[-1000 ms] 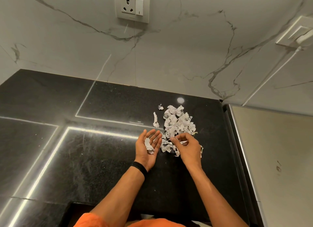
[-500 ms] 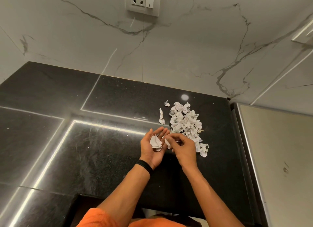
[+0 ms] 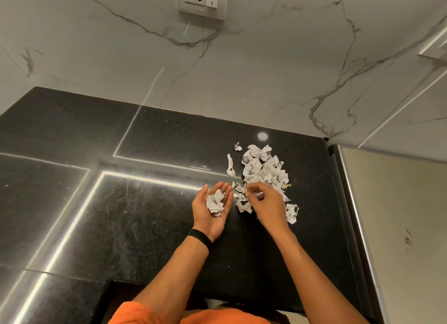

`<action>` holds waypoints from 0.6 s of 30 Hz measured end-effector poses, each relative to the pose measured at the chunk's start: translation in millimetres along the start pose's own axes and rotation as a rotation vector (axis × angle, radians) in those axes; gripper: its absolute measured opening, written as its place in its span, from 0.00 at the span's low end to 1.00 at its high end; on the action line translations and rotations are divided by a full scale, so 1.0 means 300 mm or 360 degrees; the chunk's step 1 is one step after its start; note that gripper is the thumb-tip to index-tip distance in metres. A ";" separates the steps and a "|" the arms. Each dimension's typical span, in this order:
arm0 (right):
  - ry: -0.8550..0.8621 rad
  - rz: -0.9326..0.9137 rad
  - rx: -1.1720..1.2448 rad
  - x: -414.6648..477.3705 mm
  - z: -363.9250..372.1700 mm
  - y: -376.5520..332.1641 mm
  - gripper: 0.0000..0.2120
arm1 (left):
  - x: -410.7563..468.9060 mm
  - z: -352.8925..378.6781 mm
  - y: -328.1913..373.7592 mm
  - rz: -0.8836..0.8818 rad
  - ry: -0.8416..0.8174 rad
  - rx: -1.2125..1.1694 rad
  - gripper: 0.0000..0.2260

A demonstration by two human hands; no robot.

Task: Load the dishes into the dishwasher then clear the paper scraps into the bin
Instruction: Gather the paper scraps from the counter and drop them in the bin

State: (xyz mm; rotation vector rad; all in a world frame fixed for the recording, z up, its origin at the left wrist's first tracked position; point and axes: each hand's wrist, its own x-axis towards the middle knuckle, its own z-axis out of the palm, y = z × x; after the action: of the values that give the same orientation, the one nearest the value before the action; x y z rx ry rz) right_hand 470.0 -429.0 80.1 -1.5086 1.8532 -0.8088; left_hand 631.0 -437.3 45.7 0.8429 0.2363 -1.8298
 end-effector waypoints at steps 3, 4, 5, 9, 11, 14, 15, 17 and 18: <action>-0.0276 -0.0143 -0.0610 -0.022 0.013 0.047 0.13 | 0.010 -0.012 0.017 0.0040 0.0059 -0.0026 0.19; -0.0298 -0.0215 -0.0713 -0.032 0.019 0.059 0.14 | 0.008 -0.014 0.020 0.0045 0.0066 -0.0028 0.19; -0.0292 -0.0277 -0.0747 -0.043 0.023 0.067 0.14 | 0.006 -0.015 0.021 0.0050 0.0068 -0.0028 0.19; -0.0167 -0.0347 -0.0590 -0.082 0.035 0.083 0.11 | 0.010 -0.025 0.026 0.0062 0.0054 -0.0020 0.19; -0.0051 -0.0204 -0.0348 -0.086 0.027 0.076 0.11 | 0.013 -0.023 0.020 0.0064 0.0038 0.0012 0.20; 0.0046 -0.0032 0.0109 -0.067 0.012 0.025 0.11 | 0.014 -0.009 -0.001 0.0055 -0.0020 0.0094 0.21; 0.0015 -0.0037 0.0237 -0.061 0.012 0.000 0.10 | 0.013 -0.004 -0.010 0.0040 -0.0042 0.0126 0.21; -0.0116 -0.0078 0.0398 -0.048 0.015 -0.050 0.11 | 0.007 0.012 -0.029 0.0004 -0.0093 0.0190 0.20; -0.0169 -0.0098 0.0430 -0.041 0.018 -0.067 0.11 | 0.002 0.021 -0.037 -0.0016 -0.0125 0.0200 0.19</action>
State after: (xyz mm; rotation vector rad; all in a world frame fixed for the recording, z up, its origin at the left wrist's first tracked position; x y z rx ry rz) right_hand 488.5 -420.8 93.4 -1.4129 1.5580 -0.9473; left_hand 618.5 -436.4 47.5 0.8553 0.0761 -1.8985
